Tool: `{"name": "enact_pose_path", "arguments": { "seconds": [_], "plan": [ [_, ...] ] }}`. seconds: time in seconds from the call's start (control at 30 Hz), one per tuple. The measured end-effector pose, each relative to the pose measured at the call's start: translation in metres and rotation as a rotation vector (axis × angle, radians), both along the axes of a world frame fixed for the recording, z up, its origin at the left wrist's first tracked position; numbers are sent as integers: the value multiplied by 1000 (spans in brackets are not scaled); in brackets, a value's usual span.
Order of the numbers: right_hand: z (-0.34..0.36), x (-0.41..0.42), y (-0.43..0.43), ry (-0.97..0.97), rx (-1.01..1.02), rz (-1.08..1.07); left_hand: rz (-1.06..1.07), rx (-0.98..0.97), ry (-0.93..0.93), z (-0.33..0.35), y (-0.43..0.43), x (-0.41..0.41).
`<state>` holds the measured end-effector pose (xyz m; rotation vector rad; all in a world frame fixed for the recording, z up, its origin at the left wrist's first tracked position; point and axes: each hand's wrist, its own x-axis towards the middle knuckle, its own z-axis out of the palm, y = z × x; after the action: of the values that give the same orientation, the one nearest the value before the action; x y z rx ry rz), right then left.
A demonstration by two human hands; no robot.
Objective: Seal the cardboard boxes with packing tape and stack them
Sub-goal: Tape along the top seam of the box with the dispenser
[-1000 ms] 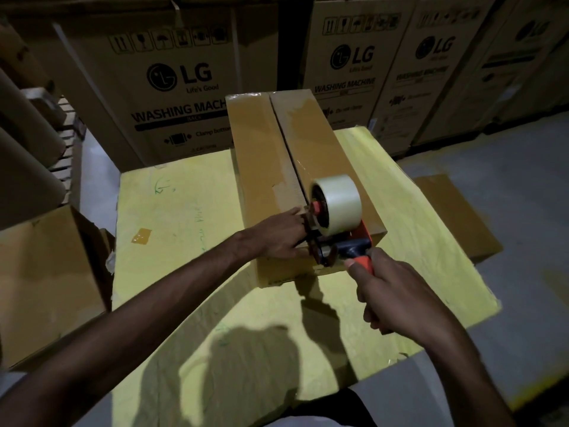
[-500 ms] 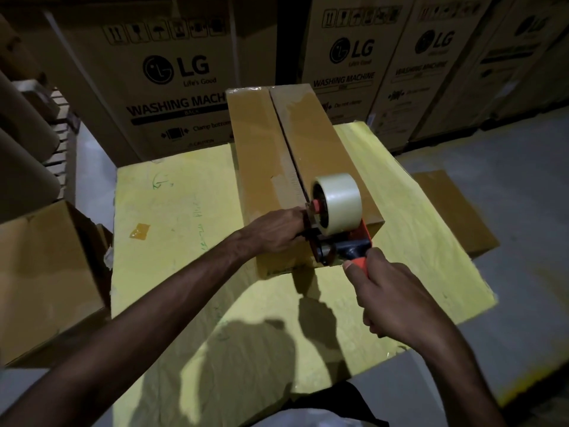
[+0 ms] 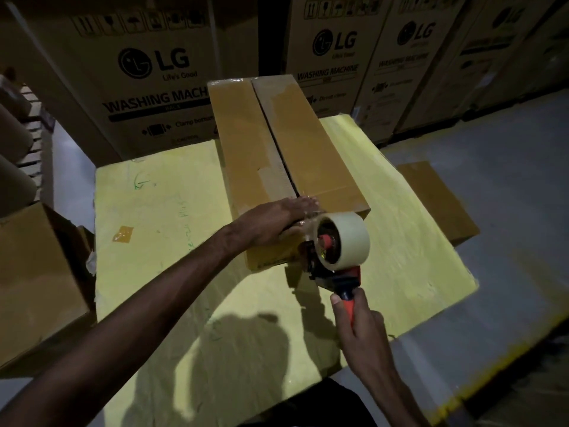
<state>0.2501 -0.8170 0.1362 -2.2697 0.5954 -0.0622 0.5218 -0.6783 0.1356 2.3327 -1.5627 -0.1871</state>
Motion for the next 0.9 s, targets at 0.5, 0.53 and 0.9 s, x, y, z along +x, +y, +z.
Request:
{"name": "enact_pose_path", "arguments": {
  "seconds": [0.5,0.53,0.9],
  "plan": [
    [-74,23,23,-64,-1,-129,57,66,77,-19,-11,-2],
    [-78,25,24,-88,13,-137,48,82,87,-19,-11,-2],
    [-100,34,56,12,527,-508,-5,109,26,-26,-14,-10]
  ]
}}
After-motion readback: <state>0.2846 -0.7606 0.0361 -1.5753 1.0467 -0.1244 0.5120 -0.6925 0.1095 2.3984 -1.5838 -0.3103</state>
